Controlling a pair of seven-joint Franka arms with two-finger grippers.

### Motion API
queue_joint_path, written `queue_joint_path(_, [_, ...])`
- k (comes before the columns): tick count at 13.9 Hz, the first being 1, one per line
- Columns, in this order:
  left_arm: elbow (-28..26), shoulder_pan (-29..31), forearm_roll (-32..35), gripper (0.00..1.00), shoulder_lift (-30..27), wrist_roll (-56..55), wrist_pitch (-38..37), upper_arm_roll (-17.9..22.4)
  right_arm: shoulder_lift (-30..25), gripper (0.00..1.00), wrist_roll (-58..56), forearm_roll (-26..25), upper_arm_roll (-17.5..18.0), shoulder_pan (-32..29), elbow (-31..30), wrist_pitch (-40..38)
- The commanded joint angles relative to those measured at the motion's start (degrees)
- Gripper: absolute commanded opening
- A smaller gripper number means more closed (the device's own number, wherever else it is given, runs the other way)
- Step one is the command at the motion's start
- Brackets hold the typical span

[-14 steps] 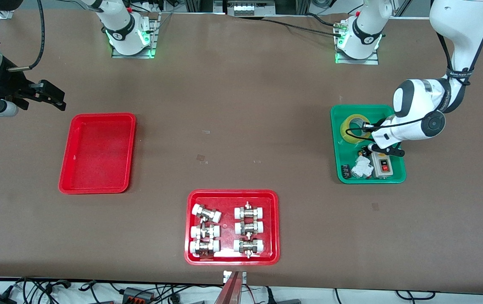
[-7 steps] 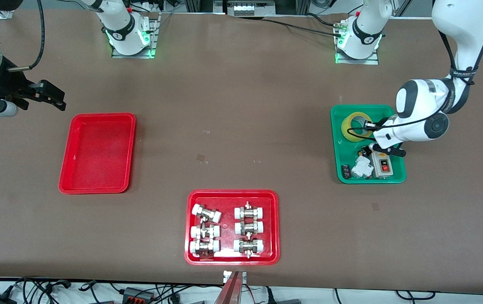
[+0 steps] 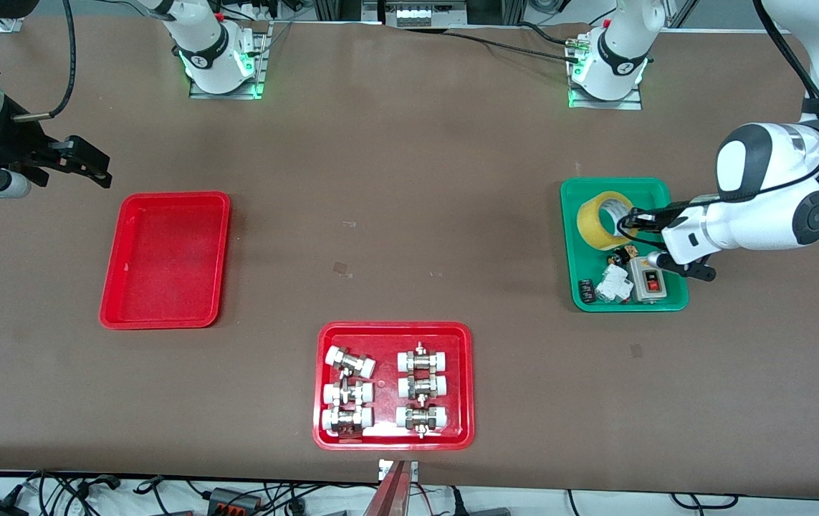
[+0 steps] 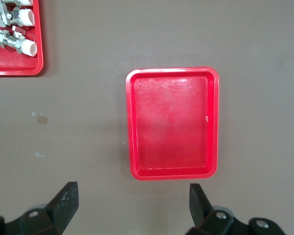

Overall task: Left arm passes tape to right arm into tray
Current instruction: 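Lift the tape with the left gripper while the right gripper reaches forward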

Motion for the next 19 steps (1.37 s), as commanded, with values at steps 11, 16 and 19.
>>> queue_joint_path(11, [14.61,-8.54,-20.62,0.02,0.0,-9.79,1.51,-8.26,9.41,1.0,-12.13,18.96,-1.37,-3.67,0.97,-8.0])
queue_joint_path(16, [21.28,-18.92,-20.44,0.02,8.6,-19.11,12.01,-7.91,14.07,1.0,-14.63,35.47,-1.02,-3.4,1.06,-7.92])
queue_joint_path(19, [21.73,-23.14,-20.36,0.02,11.33,-21.5,18.31,-7.64,16.44,1.0,-14.72,41.28,-0.75,-1.39,1.23,-5.82])
